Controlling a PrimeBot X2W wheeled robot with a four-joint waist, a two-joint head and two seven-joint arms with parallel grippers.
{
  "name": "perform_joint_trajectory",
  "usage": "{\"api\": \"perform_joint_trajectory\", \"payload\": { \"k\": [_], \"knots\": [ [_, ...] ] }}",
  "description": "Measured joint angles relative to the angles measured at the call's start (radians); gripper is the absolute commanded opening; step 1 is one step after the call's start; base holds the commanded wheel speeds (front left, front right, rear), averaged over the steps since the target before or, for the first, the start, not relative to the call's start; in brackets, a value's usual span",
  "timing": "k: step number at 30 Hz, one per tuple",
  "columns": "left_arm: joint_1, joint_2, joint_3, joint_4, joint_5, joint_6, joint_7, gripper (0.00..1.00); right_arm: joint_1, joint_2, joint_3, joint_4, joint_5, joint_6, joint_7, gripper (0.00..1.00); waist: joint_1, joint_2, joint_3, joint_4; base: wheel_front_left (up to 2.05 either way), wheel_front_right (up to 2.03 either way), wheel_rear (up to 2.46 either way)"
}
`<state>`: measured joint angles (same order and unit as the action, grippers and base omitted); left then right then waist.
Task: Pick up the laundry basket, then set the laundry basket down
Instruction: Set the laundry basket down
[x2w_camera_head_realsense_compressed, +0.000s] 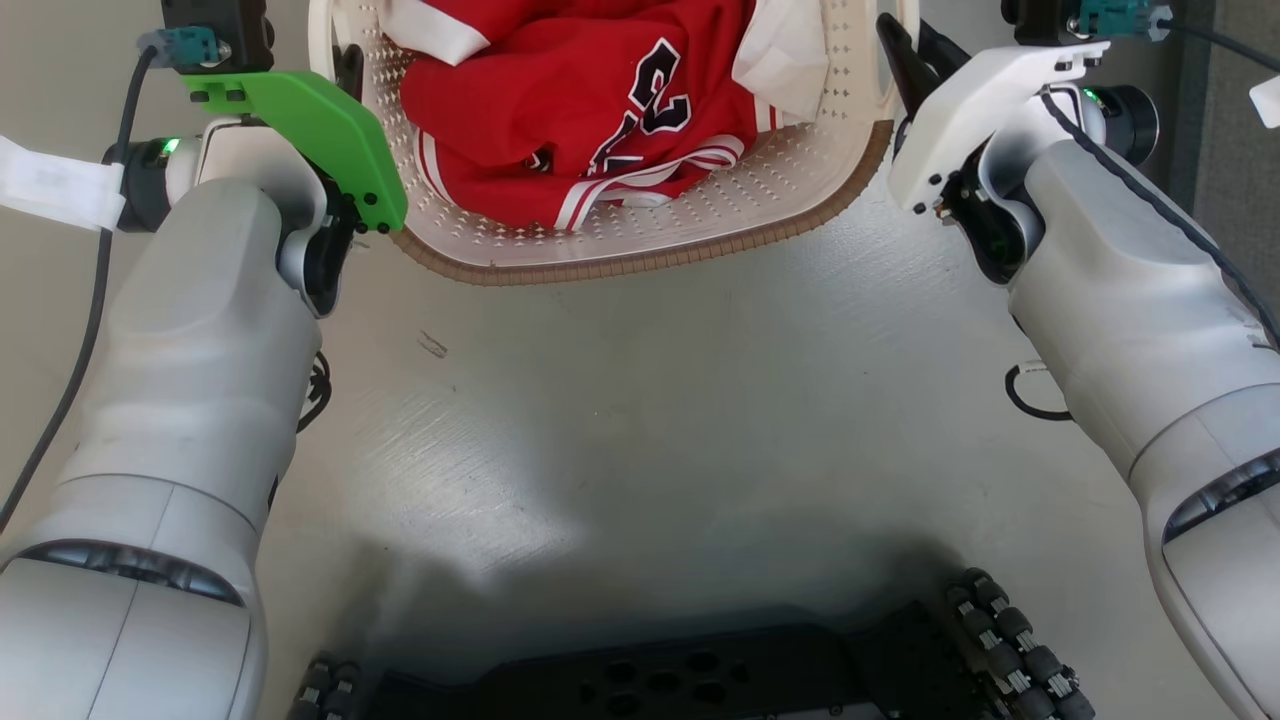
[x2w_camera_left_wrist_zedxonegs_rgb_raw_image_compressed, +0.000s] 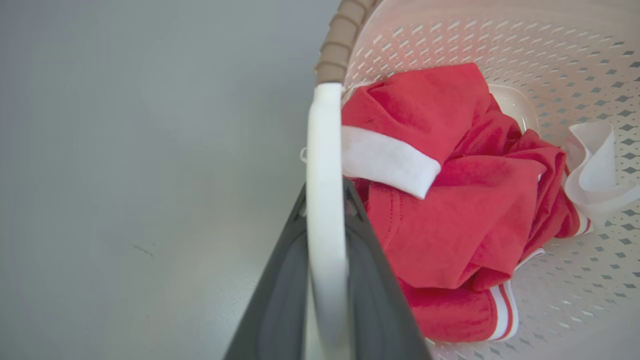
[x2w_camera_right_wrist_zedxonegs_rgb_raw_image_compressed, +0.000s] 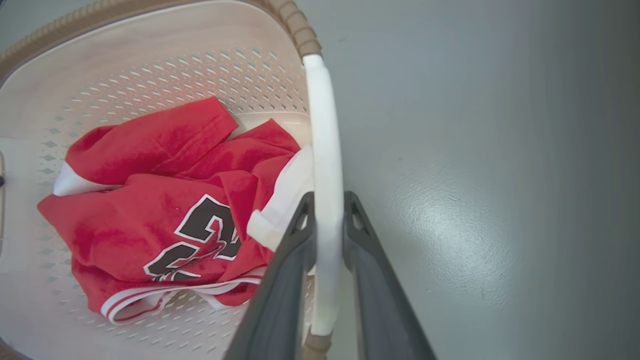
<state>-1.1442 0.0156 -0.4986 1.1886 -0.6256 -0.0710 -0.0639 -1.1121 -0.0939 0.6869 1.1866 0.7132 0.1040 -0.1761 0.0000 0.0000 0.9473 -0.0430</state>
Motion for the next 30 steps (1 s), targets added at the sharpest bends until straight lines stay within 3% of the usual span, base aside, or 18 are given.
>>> {"api": "perform_joint_trajectory", "payload": {
  "k": [23,24,25,26,30],
  "knots": [
    [-0.023,0.0,0.002,0.035,-0.001,-0.019,-0.012,0.0,-0.026,0.012,0.0,0.022,0.002,0.01,-0.005,0.0,0.0,0.0,0.01,-0.003,0.0,0.0,0.0],
    [-0.023,0.0,0.004,0.035,-0.002,-0.022,-0.015,0.1,-0.027,0.012,0.002,0.023,0.002,0.01,-0.005,0.0,0.0,0.0,0.01,-0.003,0.0,0.0,0.0],
    [-0.023,-0.002,0.008,0.035,-0.004,-0.026,-0.018,0.8,-0.027,0.012,0.004,0.023,0.002,0.01,-0.008,1.0,0.0,0.0,0.01,-0.002,0.0,0.0,0.0],
    [-0.023,-0.002,0.007,0.036,-0.005,-0.027,-0.017,1.0,-0.027,0.012,0.008,0.023,0.002,0.011,-0.008,1.0,0.0,0.0,0.01,-0.002,0.0,0.0,0.0],
    [-0.025,0.021,0.006,0.043,-0.005,-0.028,-0.027,1.0,-0.027,-0.007,0.024,0.028,-0.002,0.01,-0.01,1.0,0.0,0.0,0.009,-0.001,0.0,0.0,0.0]
  ]
}}
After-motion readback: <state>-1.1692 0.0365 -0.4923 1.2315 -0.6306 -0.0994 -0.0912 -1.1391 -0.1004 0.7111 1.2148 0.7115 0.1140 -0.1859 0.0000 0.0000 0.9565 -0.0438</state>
